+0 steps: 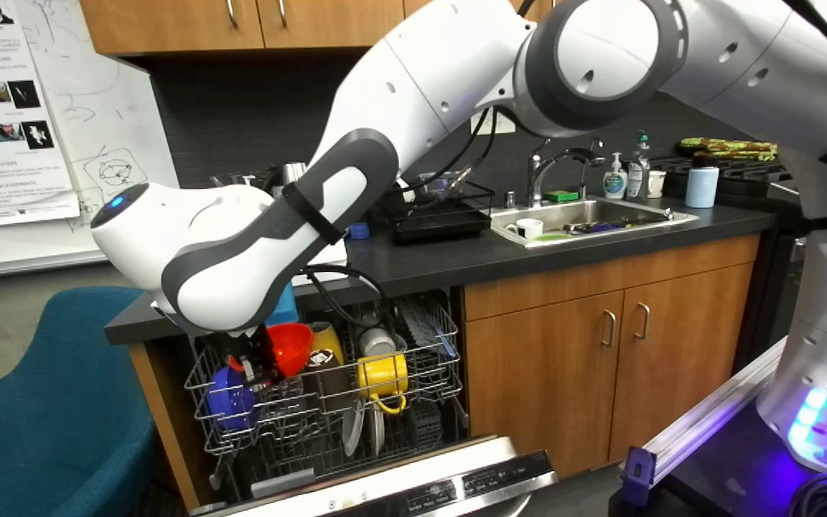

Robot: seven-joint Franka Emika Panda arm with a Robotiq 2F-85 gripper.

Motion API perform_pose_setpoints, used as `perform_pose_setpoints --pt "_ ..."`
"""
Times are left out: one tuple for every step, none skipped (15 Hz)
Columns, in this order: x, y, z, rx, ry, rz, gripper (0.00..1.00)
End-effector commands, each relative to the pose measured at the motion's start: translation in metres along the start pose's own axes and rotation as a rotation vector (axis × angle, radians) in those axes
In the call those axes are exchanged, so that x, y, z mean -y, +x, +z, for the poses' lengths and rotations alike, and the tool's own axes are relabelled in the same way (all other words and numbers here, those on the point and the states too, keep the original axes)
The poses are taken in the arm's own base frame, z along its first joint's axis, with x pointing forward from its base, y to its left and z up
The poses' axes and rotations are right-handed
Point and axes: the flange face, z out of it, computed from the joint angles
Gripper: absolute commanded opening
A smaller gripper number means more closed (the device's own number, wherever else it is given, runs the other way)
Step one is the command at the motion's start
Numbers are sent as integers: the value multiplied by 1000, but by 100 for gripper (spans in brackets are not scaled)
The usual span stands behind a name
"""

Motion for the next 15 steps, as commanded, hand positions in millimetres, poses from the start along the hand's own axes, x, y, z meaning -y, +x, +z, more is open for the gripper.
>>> perform_pose_setpoints --pt "-10 1 -7 24 28 -3 1" --pt "-12 0 -9 29 47 -5 1" --pt "-14 -1 -12 32 76 -5 1" --pt "-16 -2 -14 36 100 -7 1" --pt "-19 -3 -18 39 132 -9 1" --pt "-21 -3 -19 37 154 -6 1" --pt "-23 -3 -24 27 179 -5 1" --pt "-26 -3 -24 22 197 -3 1" --pt "-29 -3 -28 7 215 -2 1" --pt "-32 -3 -30 -5 235 -2 1" --pt "-34 -2 -32 -17 253 -4 1" --pt "-33 0 -32 -26 272 -2 1" --pt "-37 -3 -31 -39 295 -3 1" --pt "-41 -3 -30 -51 309 -2 1" --pt "-39 0 -28 -62 321 -5 1"
